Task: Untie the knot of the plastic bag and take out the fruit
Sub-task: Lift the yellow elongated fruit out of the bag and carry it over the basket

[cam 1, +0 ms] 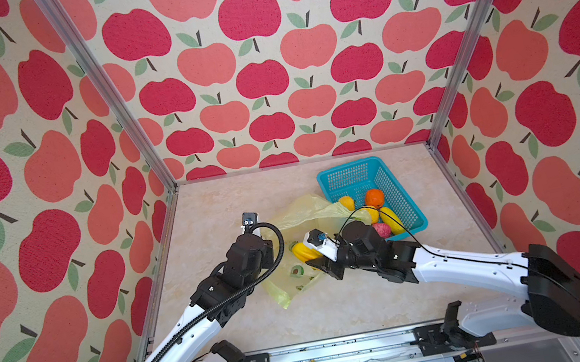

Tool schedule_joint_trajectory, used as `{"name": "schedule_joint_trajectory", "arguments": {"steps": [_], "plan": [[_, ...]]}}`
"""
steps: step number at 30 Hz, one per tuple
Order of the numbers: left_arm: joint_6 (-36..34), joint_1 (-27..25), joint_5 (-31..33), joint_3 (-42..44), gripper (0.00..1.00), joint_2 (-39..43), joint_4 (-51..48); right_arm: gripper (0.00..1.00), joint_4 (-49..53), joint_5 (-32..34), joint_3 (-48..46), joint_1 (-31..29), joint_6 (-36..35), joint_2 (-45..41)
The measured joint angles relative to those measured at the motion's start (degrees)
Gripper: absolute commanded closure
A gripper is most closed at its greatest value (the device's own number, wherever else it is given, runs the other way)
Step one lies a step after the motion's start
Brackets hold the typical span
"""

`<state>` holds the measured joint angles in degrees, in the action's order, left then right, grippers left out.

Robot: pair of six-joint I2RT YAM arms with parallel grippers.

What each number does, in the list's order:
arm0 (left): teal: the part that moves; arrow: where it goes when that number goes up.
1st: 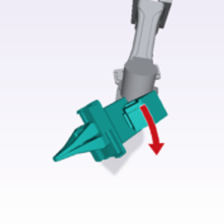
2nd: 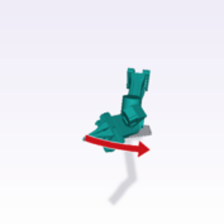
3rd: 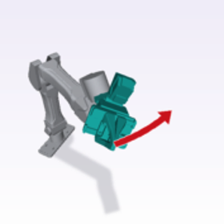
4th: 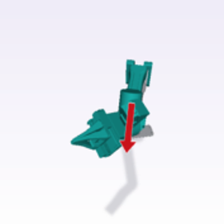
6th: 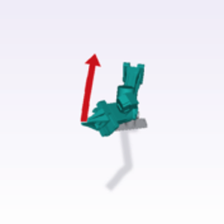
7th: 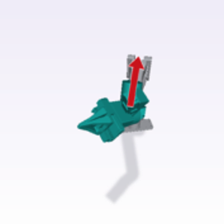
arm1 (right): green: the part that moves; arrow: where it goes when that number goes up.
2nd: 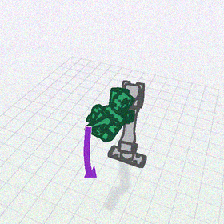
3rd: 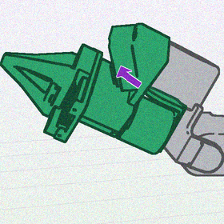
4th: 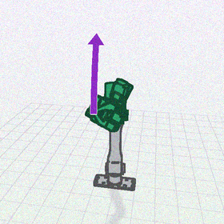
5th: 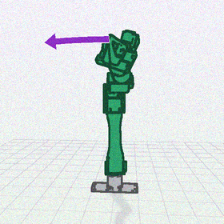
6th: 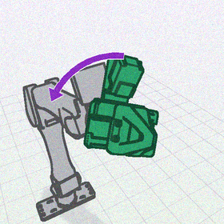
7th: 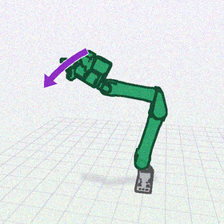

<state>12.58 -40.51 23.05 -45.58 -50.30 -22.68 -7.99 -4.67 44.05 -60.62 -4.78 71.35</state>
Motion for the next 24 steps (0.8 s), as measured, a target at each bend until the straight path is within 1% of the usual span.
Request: {"name": "schedule_joint_trajectory", "arguments": {"steps": [7,9,13,16,19,24], "plan": [[0.0,0.0,0.0,0.0,1.0,0.0,0.0,0.9,-9.6,-0.9,-11.9,1.6,1.4,-15.4],[0.0,0.0,0.0,0.0,1.0,0.0,0.0,0.94,-12.3,-0.9,-15.4,2.4,1.9,-19.5],[0.0,0.0,-0.2,0.0,1.0,0.0,0.0,0.94,-16.4,0.5,-20.6,4.6,3.1,-26.2],[0.0,0.0,-0.4,0.0,1.0,0.0,0.0,0.93,-18.4,3.0,-23.9,7.5,4.7,-30.9],[0.0,0.0,-0.5,0.0,1.0,0.0,0.0,0.89,-19.0,6.0,-26.4,11.9,7.0,-35.3],[0.0,0.0,-0.6,0.0,1.0,0.0,0.0,0.89,-19.0,9.8,-29.4,19.1,11.8,-40.8]]}}
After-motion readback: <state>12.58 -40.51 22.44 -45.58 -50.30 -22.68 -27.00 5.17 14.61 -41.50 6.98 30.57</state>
